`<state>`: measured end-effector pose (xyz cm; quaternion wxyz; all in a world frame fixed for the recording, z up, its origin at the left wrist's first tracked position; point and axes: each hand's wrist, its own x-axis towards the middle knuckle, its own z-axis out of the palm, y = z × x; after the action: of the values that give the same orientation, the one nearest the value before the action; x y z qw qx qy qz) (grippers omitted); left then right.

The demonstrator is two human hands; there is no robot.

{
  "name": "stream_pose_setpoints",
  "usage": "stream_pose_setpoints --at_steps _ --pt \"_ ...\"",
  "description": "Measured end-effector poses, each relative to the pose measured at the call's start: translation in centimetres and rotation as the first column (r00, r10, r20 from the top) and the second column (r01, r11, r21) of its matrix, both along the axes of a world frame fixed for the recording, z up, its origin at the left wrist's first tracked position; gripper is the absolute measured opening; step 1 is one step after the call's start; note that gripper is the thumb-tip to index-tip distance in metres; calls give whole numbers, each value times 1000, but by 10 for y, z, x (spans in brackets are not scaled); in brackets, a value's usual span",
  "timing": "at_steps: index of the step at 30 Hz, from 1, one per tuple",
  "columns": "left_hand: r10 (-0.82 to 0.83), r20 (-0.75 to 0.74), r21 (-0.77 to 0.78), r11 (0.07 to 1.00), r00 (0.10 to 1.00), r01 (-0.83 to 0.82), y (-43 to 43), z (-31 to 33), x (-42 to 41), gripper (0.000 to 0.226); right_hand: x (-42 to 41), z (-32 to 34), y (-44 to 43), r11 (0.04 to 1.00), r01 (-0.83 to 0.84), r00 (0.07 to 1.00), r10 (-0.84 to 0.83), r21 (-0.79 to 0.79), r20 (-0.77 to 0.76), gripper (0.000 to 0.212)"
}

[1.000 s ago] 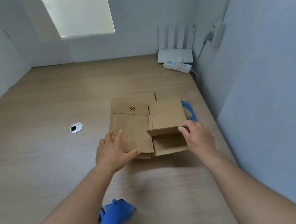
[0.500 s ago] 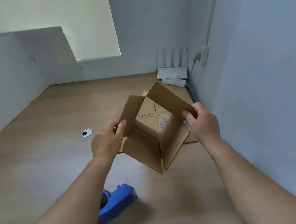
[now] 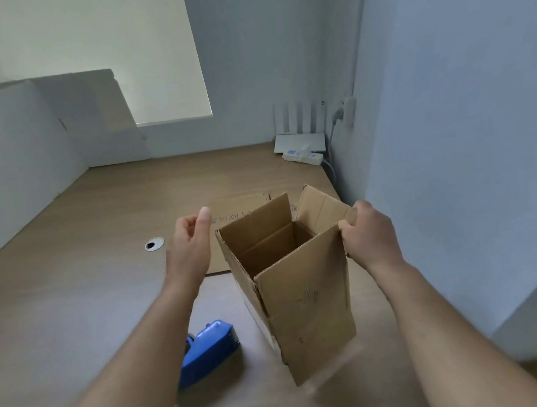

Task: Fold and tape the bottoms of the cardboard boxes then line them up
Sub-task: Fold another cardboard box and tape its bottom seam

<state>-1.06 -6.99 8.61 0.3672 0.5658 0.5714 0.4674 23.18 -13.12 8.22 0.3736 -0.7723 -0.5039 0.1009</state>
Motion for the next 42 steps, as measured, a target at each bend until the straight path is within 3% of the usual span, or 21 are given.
stream_pose_setpoints --at_steps 3,6,8,10,13,15,18,21,23,26,28,30,32,34,36,39,42 --pt "-86 70 165 984 994 74 -41 -28 -1 40 -2 -2 -8 1000 19 999 -20 23 26 17" --pt "-239 -147 296 915 960 273 -74 -54 -2 68 -8 -7 -16 999 18 998 -20 31 58 10" --pt "-291 -280 232 904 915 358 -78 -62 0 81 -8 -12 -24 999 -19 999 16 51 48 17" --pt "-274 -286 170 929 918 330 -77 -62 0 83 -8 -15 -31 989 -132 991 131 69 24 40" --pt "-265 -320 173 928 910 331 -74 -69 -1 82 -5 -15 -39 930 -364 931 364 51 -2 48" --pt "-281 -380 118 930 881 347 -70 -73 -3 80 -5 -14 -39 873 -483 875 483 -69 -18 58" --pt "-340 -459 -27 929 821 370 -64 -75 -8 85 -10 -13 -40 808 -540 841 532 -234 -103 79" --pt "-430 -441 -89 894 787 439 -62 -77 -12 68 -18 -20 -43 794 -580 800 513 -183 -310 58" --pt "-486 -427 -98 863 763 495 -63 -80 -12 45 -20 -26 -42 892 -441 873 401 -98 -277 38" --pt "-512 -326 -51 849 795 527 -68 -76 -4 21 -20 -29 -38 997 -73 976 75 18 -202 34" --pt "-474 -319 69 852 821 519 -69 -63 3 25 -15 -30 -31 989 115 937 -76 97 -341 25" --pt "-478 -312 136 833 821 537 -69 -48 9 28 -12 -29 -27 974 182 888 -104 135 -447 23" --pt "-509 -310 117 818 803 564 -69 -41 11 27 -10 -29 -31 983 124 912 -61 132 -405 16" --pt "-522 -305 58 825 797 562 -69 -46 10 30 -6 -29 -40 995 -32 959 58 96 -277 39" --pt "-525 -315 -11 835 791 550 -70 -54 8 46 0 -29 -48 973 -227 941 228 33 -250 55" --pt "-563 -339 -112 820 754 562 -71 -65 8 76 7 -28 -53 921 -387 861 344 -44 -374 74" --pt "-599 -328 -156 797 730 584 -71 -74 11 61 11 -24 -53 898 -436 734 392 57 -555 90"
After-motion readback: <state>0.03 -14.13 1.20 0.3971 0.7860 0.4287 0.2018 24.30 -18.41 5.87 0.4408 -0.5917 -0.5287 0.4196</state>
